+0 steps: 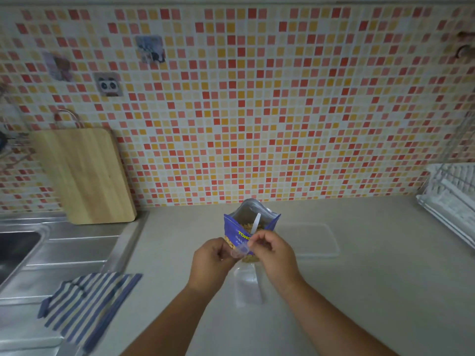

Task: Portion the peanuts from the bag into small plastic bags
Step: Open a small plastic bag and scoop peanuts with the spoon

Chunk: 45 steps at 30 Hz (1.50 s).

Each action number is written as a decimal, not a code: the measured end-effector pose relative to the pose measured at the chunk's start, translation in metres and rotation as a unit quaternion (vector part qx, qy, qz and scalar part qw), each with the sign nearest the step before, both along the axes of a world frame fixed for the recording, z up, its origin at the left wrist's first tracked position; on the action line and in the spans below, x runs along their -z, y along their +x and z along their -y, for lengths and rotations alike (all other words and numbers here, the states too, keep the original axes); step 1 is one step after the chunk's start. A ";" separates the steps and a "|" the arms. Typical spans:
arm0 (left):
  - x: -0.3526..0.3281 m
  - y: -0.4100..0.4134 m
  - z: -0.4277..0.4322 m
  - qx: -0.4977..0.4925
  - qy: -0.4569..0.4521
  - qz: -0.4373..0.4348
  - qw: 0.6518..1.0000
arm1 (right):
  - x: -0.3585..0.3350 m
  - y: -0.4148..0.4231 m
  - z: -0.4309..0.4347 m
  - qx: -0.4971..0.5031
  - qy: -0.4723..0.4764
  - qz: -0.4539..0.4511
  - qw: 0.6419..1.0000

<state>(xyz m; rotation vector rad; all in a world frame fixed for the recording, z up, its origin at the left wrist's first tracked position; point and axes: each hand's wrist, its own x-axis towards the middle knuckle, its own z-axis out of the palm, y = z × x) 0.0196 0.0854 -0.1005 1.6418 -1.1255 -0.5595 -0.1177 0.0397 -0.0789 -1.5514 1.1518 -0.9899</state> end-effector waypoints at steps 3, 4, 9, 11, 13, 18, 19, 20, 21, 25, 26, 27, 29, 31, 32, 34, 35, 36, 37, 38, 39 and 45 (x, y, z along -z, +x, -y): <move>-0.004 0.005 0.001 -0.003 -0.044 0.139 0.989 | -0.021 0.006 0.003 -0.051 -0.003 -0.088 0.995; -0.006 0.004 0.001 -0.006 -0.052 0.173 0.984 | -0.025 0.006 0.005 -0.059 -0.005 -0.121 0.991; -0.020 -0.003 0.003 -0.017 -0.051 0.273 0.960 | -0.043 0.000 0.016 -0.114 0.028 -0.187 0.975; -0.027 -0.005 0.003 -0.005 -0.039 0.294 0.955 | -0.050 -0.001 0.019 -0.147 0.034 -0.192 0.970; -0.034 -0.008 0.003 0.018 -0.027 0.278 0.960 | -0.059 -0.004 0.024 -0.160 0.009 -0.207 0.965; -0.057 -0.017 0.006 0.044 0.015 0.261 0.964 | -0.074 -0.012 0.038 -0.194 -0.055 -0.235 0.951; -0.060 -0.018 0.007 0.041 0.016 0.267 0.963 | -0.075 -0.012 0.039 -0.199 -0.059 -0.233 0.950; -0.063 -0.017 0.008 0.041 0.017 0.271 0.962 | -0.075 -0.013 0.041 -0.202 -0.060 -0.230 0.950; -0.064 -0.017 0.009 0.044 0.017 0.270 0.962 | -0.076 -0.013 0.043 -0.205 -0.057 -0.227 0.950; -0.064 -0.010 0.018 0.058 0.019 0.272 0.960 | -0.083 -0.011 0.052 -0.224 -0.054 -0.238 0.944; -0.063 -0.007 0.020 0.062 0.021 0.276 0.959 | -0.084 -0.009 0.053 -0.227 -0.056 -0.247 0.940; -0.062 -0.005 0.021 0.067 0.023 0.279 0.958 | -0.083 -0.007 0.053 -0.229 -0.058 -0.258 0.937; -0.060 -0.001 0.024 0.076 0.025 0.282 0.956 | -0.082 -0.003 0.054 -0.226 -0.060 -0.278 0.932; -0.061 0.002 0.029 0.083 0.030 0.283 0.955 | -0.081 -0.001 0.057 -0.224 -0.059 -0.279 0.932; -0.061 0.004 0.031 0.086 0.027 0.281 0.955 | -0.083 -0.001 0.060 -0.225 -0.056 -0.264 0.936; -0.059 0.010 0.036 0.091 0.017 0.276 0.957 | -0.085 -0.002 0.065 -0.212 -0.044 -0.209 0.954; -0.058 0.012 0.037 0.093 0.018 0.272 0.958 | -0.085 -0.002 0.068 -0.190 -0.049 -0.192 0.962; -0.057 0.015 0.038 0.096 0.024 0.268 0.958 | -0.084 -0.002 0.073 -0.158 -0.074 -0.205 0.963; -0.055 0.017 0.039 0.097 0.031 0.263 0.959 | -0.082 -0.002 0.079 -0.133 -0.113 -0.257 0.951; -0.053 0.019 0.040 0.097 0.039 0.260 0.960 | -0.081 -0.001 0.083 -0.125 -0.148 -0.339 0.921; -0.051 0.021 0.042 0.099 0.048 0.257 0.960 | -0.082 0.002 0.086 -0.138 -0.164 -0.431 0.877; -0.044 0.028 0.050 0.114 0.091 0.269 0.952 | -0.075 0.023 0.088 -0.193 -0.111 -0.640 0.736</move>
